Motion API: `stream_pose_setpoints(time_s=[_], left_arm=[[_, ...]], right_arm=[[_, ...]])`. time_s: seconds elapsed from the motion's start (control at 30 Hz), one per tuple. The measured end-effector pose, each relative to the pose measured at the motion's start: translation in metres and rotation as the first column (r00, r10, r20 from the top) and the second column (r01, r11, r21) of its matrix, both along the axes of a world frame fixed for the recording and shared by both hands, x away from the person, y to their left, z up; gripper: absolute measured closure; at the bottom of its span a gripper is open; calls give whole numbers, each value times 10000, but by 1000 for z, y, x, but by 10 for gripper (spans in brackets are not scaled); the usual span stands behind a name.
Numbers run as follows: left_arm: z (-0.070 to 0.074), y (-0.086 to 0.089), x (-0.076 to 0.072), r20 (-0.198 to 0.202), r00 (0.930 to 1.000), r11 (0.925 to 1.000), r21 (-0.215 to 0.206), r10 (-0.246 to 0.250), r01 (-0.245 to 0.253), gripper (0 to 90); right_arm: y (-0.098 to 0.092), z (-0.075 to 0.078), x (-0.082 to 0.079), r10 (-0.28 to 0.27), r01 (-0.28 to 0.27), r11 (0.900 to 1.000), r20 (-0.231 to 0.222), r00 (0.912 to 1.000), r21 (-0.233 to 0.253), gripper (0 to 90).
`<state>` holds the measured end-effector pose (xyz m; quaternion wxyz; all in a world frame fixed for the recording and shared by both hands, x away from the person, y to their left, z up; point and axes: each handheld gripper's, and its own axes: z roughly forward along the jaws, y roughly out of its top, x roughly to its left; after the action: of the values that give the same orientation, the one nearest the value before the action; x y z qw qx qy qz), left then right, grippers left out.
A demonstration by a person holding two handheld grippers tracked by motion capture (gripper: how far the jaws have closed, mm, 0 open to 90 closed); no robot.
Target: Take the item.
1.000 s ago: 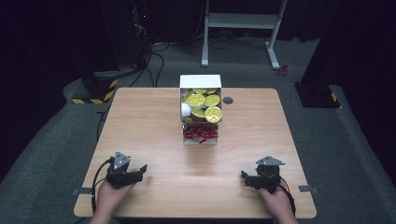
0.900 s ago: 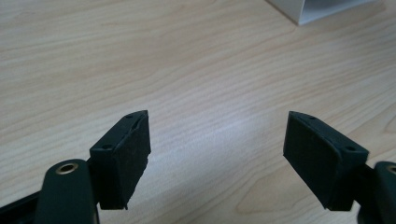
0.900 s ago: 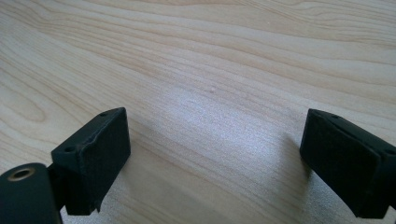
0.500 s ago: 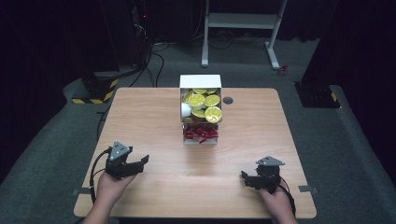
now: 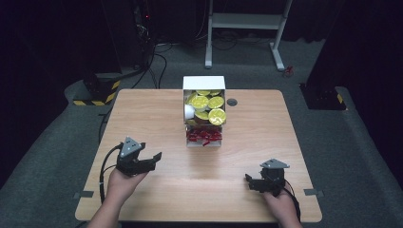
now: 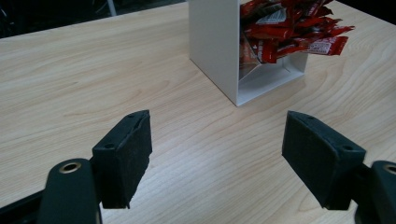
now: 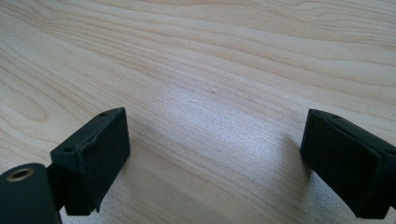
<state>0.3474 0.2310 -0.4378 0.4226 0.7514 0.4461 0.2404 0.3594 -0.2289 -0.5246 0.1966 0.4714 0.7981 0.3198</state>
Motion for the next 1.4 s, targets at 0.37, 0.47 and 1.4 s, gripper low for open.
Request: stream_pose_setpoints(time_s=[0.37,0.47,1.4], left_arm=[[30,-12,11,611,9979,9993,-303,-220,239,262],[38,-16,11,710,9971,9990,-344,-271,296,264],[93,-54,30,1258,9887,9943,-592,-812,892,271]], right_arm=[[1,0,-2,-129,129,9999,-22,9999,41,84],[0,0,-2,-82,82,10000,-1,10000,27,84],[1,0,-3,-112,112,9999,-11,9999,26,84]])
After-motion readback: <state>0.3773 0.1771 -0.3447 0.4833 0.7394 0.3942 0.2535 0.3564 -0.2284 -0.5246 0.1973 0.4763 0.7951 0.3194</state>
